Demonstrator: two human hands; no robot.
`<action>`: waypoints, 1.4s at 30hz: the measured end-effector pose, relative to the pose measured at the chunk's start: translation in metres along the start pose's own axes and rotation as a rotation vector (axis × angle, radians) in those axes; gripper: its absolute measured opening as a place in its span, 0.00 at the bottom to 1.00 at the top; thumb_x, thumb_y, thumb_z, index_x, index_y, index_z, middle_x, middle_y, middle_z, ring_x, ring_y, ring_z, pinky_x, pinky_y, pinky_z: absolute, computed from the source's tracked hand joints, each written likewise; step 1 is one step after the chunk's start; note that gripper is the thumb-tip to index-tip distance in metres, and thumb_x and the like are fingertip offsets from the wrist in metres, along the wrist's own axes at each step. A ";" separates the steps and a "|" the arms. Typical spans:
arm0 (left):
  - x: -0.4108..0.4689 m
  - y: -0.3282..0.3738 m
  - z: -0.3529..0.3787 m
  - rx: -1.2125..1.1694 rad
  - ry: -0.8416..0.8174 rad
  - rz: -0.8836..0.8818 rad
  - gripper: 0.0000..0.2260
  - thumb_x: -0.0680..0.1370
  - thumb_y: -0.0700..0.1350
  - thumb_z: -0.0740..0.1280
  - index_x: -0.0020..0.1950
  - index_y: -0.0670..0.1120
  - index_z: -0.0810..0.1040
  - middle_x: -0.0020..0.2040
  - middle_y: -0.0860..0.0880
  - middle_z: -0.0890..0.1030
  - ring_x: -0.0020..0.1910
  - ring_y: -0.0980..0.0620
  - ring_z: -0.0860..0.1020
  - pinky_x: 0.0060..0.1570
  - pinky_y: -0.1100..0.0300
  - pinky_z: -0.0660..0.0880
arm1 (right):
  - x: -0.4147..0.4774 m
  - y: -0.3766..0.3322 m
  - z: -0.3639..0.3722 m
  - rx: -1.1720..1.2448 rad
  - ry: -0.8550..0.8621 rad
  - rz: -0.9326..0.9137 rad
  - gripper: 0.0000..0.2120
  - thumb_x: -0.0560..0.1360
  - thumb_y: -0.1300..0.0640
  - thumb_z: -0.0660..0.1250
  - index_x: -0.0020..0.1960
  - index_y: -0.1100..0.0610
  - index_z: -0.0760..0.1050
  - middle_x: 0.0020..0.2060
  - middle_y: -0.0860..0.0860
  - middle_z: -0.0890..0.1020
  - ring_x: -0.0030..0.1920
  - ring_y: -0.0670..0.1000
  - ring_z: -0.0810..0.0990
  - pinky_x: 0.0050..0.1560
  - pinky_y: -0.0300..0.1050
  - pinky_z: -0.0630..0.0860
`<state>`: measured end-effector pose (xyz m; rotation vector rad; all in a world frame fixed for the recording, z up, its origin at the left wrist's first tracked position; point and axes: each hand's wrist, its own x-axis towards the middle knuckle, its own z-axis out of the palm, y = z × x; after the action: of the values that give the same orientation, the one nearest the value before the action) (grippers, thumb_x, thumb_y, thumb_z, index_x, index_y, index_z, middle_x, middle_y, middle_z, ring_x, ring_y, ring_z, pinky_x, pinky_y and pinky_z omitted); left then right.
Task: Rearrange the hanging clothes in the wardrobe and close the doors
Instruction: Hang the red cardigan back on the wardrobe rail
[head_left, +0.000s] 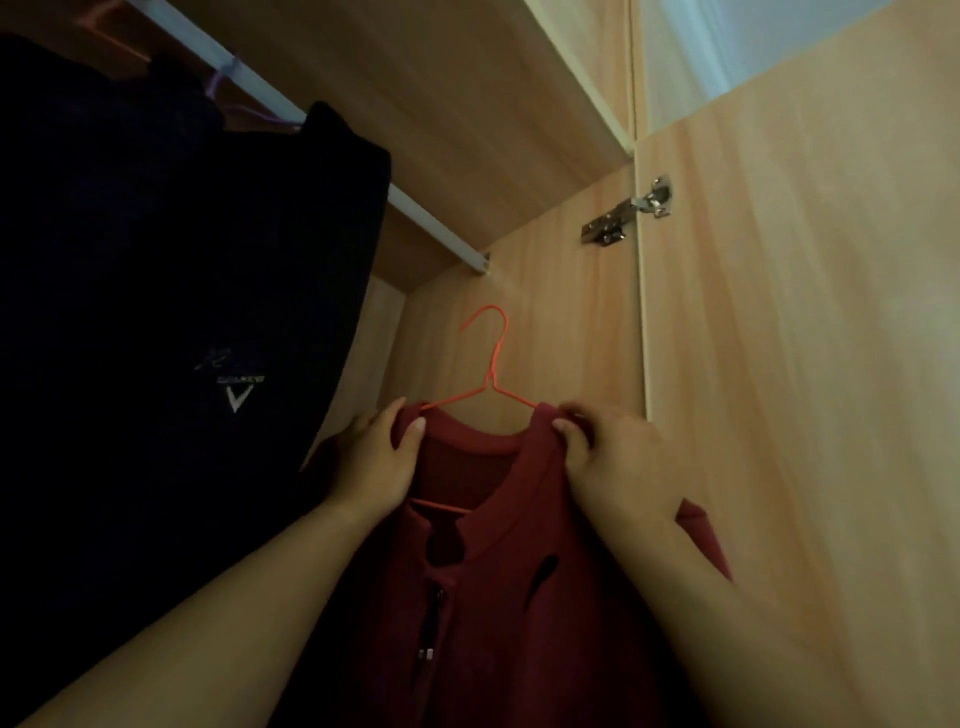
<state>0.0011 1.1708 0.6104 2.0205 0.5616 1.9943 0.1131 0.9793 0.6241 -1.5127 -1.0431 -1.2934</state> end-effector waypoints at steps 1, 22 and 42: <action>0.009 -0.005 -0.001 0.000 0.010 0.022 0.22 0.80 0.53 0.58 0.72 0.48 0.67 0.70 0.42 0.69 0.69 0.43 0.67 0.68 0.55 0.62 | 0.010 -0.003 0.007 -0.020 0.014 0.006 0.12 0.77 0.48 0.62 0.58 0.47 0.77 0.52 0.49 0.82 0.52 0.54 0.79 0.47 0.46 0.73; 0.109 -0.074 0.070 -0.115 0.010 0.201 0.38 0.65 0.72 0.47 0.73 0.61 0.57 0.75 0.55 0.59 0.73 0.57 0.56 0.69 0.67 0.50 | 0.242 -0.045 0.120 -0.012 0.132 0.049 0.07 0.77 0.53 0.63 0.52 0.52 0.78 0.51 0.55 0.81 0.53 0.59 0.78 0.43 0.44 0.67; 0.044 -0.110 0.052 -0.015 -0.119 0.157 0.35 0.72 0.69 0.49 0.76 0.54 0.58 0.75 0.55 0.62 0.72 0.61 0.59 0.70 0.68 0.53 | 0.137 -0.036 0.135 -0.314 0.128 -0.107 0.23 0.78 0.44 0.56 0.69 0.54 0.67 0.66 0.59 0.69 0.66 0.60 0.65 0.65 0.54 0.58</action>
<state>0.0418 1.2934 0.6000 2.2185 0.3722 1.9390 0.1300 1.1270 0.7518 -1.5954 -0.8776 -1.6680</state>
